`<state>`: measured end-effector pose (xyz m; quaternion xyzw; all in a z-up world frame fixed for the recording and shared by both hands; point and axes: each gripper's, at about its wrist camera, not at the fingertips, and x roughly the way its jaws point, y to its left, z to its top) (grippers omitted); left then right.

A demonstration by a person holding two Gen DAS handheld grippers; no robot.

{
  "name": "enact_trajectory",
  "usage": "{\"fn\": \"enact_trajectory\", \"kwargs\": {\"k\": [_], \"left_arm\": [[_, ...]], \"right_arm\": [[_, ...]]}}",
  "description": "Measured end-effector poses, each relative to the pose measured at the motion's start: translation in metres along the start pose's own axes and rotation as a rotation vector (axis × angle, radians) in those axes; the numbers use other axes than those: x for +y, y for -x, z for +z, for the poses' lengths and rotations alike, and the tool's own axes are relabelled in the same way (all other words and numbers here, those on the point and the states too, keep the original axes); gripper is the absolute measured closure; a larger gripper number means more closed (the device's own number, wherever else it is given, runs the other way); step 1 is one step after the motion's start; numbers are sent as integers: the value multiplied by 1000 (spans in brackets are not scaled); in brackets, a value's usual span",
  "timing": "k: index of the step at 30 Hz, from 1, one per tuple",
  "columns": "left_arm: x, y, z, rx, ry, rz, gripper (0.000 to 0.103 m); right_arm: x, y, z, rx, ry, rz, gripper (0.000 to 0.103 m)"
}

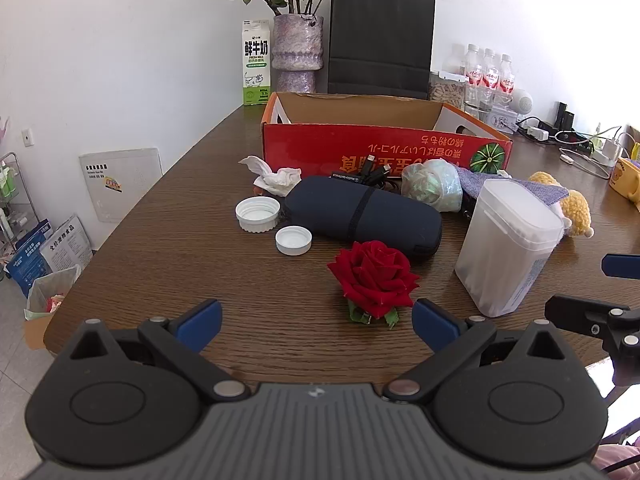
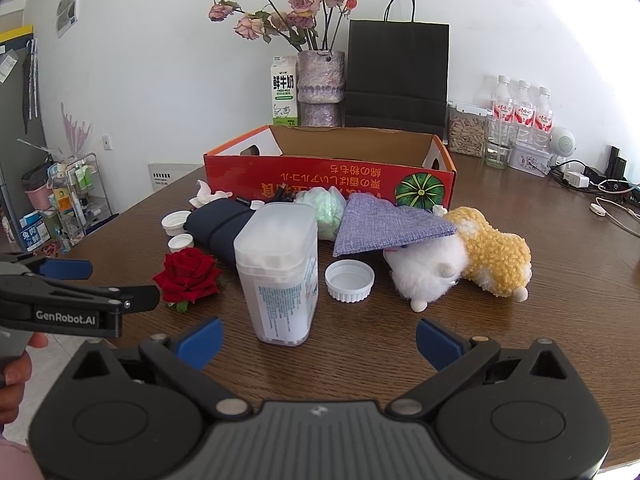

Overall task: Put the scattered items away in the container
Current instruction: 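Grasp the red rose with the left tool while the right grasps the cotton-swab container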

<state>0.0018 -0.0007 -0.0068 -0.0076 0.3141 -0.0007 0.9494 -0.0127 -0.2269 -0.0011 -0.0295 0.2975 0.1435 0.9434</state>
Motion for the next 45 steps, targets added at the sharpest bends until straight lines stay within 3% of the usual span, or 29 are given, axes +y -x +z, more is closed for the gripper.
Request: {"fn": "enact_trajectory", "kwargs": {"k": [23,32,45], "left_arm": [[-1,-3,-1,4,-8,-13,0],[-9,-18,1,-49,-41,-29,0],[-10,-49,5,-90,-8,28,1]], "right_arm": [[4,-4,-1,6,7,10,0],[14,-26,-2,-11,29,1,0],[13,-58,1,-82,16,-1,11]]}}
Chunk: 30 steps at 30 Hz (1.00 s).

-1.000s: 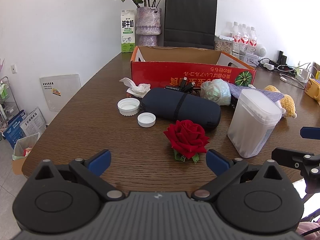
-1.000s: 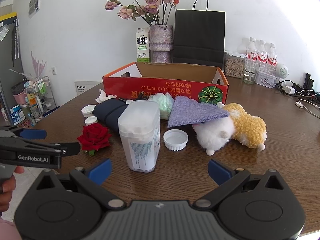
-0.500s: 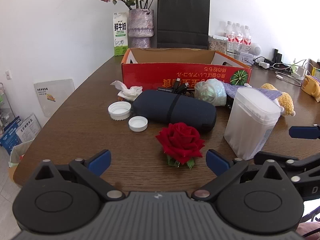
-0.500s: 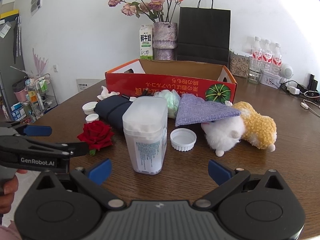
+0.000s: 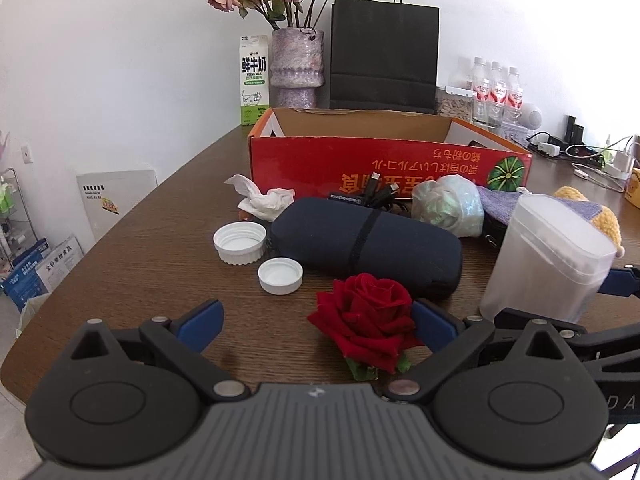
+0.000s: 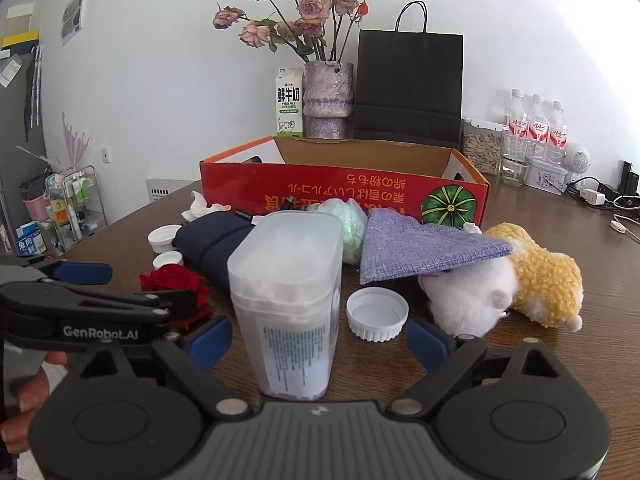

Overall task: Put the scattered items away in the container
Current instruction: 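Grasp the red rose with the left tool while the right grasps the cotton-swab container, then carry the rose and container into the cardboard box and open both tools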

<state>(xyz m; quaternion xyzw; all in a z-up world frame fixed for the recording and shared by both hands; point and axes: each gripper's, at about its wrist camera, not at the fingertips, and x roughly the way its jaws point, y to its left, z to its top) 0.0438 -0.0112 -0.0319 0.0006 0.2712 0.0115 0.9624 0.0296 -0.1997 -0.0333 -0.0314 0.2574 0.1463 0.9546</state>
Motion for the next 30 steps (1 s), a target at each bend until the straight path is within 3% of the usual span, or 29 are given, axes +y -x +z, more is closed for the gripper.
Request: {"fn": "enact_trajectory", "kwargs": {"k": [3,6,9,10,23,30], "left_arm": [[0,-3,0,-4,6,-10,6],[-1,-6,-1,6,13,-43,18],[-2,-6,-2,6,14,-65,49],[-2,-5,-2,3,16,-62,63],[4,8,5,-54,40,-64,65],[5,18,41,-131,55,-94,65]], "right_arm": [[0,-5,-1,-7,-1,11,19],[1,-7,-2,-15,5,24,28],[2,-8,-1,-22,11,39,49],[2,-7,-1,-27,10,46,62],[-4,11,3,-107,-11,67,63],[-10,24,29,-197,-18,84,63]]}}
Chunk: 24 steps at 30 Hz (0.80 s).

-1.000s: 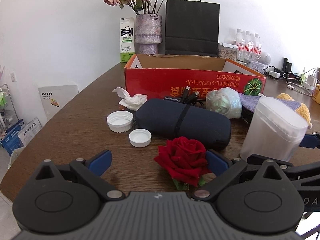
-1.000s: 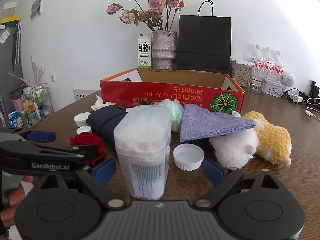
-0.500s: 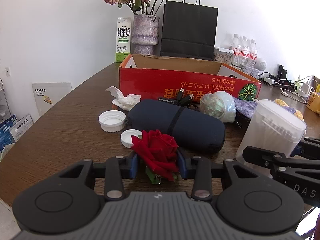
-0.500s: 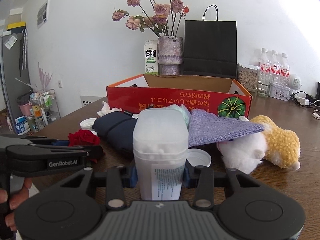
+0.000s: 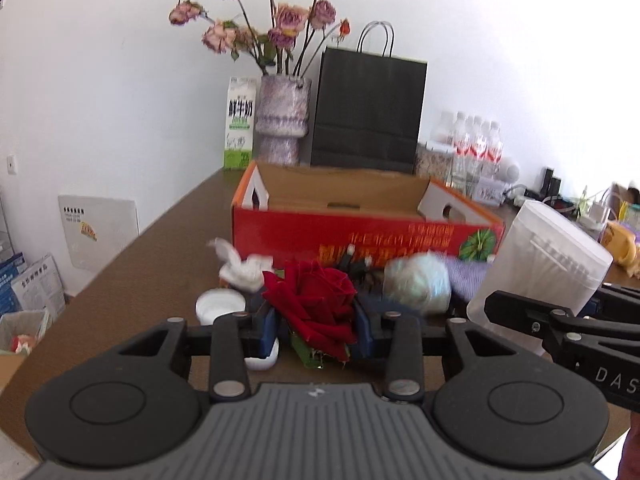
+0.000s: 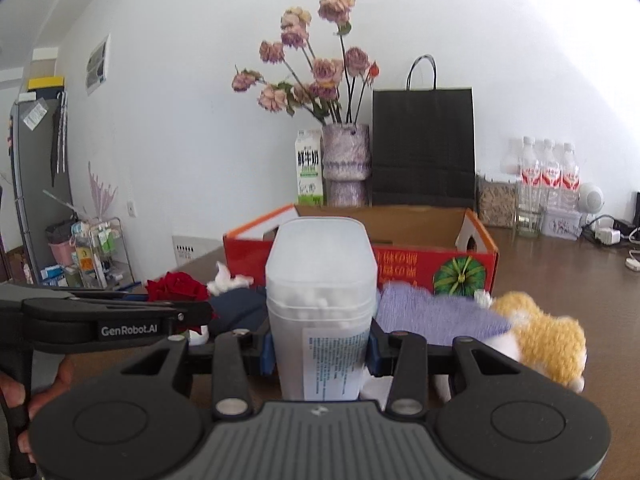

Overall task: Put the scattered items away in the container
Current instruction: 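Carry the rose and container into the cardboard box and open both tools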

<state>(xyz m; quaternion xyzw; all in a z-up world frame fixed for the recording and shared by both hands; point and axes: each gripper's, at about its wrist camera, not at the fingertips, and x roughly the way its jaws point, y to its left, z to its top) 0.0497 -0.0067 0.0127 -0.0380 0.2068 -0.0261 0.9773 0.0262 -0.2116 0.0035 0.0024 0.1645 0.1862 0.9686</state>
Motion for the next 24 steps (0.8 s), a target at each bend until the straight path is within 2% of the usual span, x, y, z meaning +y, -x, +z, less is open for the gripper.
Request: {"fn": "enact_trajectory", "kwargs": {"k": [6,12,17,20,24], "left_arm": [[-5,-14,50,-62,0,-6,64],[-6,-52,110,-91,3,27,65],[-8,-107,155,-39,-15,77,65],[-10,-148,168,40,-22,110,65],[-6,-198,173,157,15,158,65]], "right_arm": [[-12,-11,42,-99,14,-21,63],[-35,-50,101,-135,48,-69,63],[-54,-109,150,-38,25,-137,63],[-74,-159,169,84,-11,-148,63],[-95,-212,173,237,-53,-171,63]]}}
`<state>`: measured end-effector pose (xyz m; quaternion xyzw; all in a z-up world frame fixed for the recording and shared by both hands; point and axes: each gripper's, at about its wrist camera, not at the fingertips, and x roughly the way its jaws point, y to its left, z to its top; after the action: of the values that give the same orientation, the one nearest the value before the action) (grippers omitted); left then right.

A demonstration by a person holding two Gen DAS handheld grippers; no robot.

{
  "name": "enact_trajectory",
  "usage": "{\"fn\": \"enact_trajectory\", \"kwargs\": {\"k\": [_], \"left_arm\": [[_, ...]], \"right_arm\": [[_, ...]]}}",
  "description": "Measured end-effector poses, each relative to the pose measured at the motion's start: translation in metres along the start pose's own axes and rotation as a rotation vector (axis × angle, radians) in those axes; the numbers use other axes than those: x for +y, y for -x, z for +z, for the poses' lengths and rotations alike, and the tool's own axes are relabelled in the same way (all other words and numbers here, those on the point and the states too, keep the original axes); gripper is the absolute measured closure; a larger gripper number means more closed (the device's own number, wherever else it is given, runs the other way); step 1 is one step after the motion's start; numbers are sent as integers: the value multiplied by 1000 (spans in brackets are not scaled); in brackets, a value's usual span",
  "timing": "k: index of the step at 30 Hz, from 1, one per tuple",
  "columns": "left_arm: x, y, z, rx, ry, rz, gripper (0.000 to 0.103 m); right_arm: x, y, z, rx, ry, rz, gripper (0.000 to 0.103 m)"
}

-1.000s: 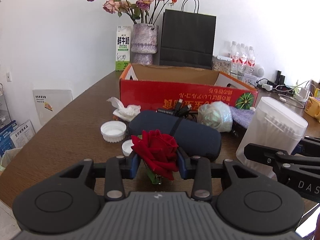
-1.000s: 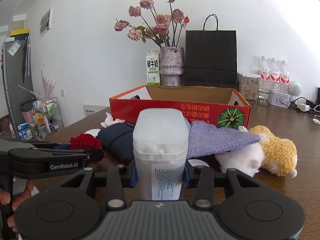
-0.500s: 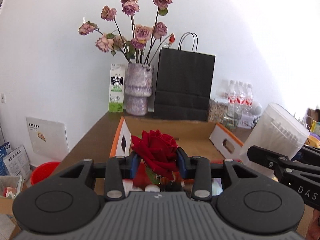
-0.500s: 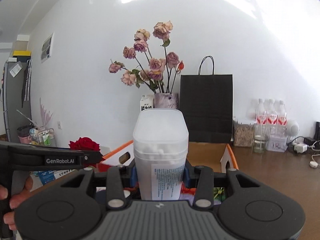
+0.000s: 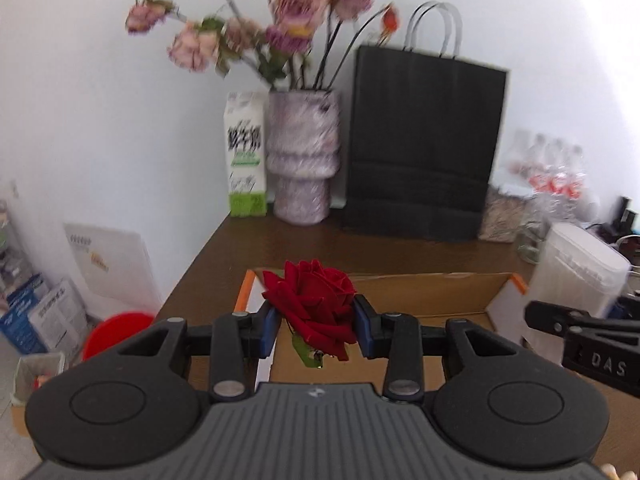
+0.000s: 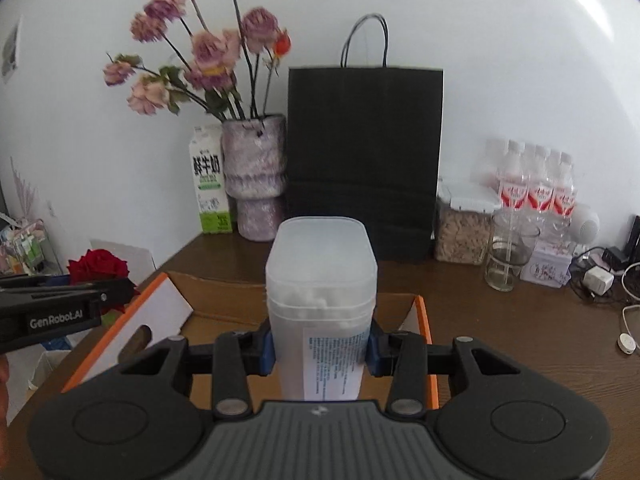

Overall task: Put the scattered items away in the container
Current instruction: 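Carry the rose and container into the cardboard box and open both tools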

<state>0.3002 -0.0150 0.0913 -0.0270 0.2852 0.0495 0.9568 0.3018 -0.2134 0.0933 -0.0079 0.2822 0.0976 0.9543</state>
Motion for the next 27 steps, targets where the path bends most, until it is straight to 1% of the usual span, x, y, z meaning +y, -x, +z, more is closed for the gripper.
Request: {"fn": "enact_trajectory", "kwargs": {"k": [1,4,6,8,11,14,17,23,27], "left_arm": [[0,-9,1,12,11,18,65],[-8,-34,1,41,-15,72,65],[-9,-50,2,80,-18,96,65],[-7,-63,0,122,5,96,65],[-5,-76,-3,164,26,110,65],[-3,-84,-8,191,35,122,65],[-1,-86,-11,206,40,120,65],[-2,-86,-15,219,22,127,65],[-2,-89,-19,241,3,145,65]], "right_arm": [[0,-12,-2,26,2,-8,63],[-3,-35,-2,64,1,-15,63],[-6,-54,-3,104,-21,-24,63],[-9,-67,-7,136,-44,-38,63],[-6,-80,-11,162,-43,-45,63],[-1,-92,-14,183,-39,-68,63],[1,-101,-18,195,-44,-70,63],[4,-112,-26,219,-30,-104,63],[5,-114,-28,229,-19,-118,63]]}}
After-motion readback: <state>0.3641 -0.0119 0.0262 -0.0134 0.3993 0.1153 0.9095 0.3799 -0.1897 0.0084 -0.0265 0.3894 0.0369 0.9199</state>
